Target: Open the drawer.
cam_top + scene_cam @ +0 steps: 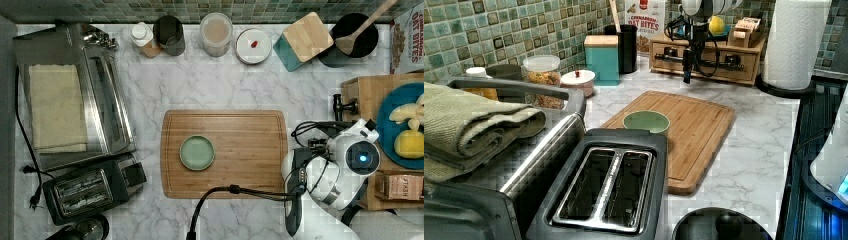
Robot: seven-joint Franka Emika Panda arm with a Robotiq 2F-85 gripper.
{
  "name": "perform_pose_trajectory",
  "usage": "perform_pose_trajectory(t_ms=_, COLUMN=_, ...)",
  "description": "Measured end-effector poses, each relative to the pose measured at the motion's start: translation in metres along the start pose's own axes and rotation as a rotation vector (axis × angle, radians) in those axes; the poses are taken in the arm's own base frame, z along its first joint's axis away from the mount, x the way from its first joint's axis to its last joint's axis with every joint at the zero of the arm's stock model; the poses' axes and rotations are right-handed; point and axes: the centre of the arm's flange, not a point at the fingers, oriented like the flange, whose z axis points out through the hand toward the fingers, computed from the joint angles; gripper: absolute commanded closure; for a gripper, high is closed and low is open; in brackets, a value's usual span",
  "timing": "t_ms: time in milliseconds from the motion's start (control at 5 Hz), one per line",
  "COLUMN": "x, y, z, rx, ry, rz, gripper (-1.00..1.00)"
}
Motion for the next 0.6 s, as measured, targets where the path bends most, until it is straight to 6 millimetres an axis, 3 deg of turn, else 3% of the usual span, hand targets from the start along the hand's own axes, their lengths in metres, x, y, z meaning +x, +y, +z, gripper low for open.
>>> perform_pose_trajectory(t_ms=600, x=0.015, y=-0.024, z=-0.005, rx=0.070, ry=-0.099, rz=-0.039, gripper=-1.00)
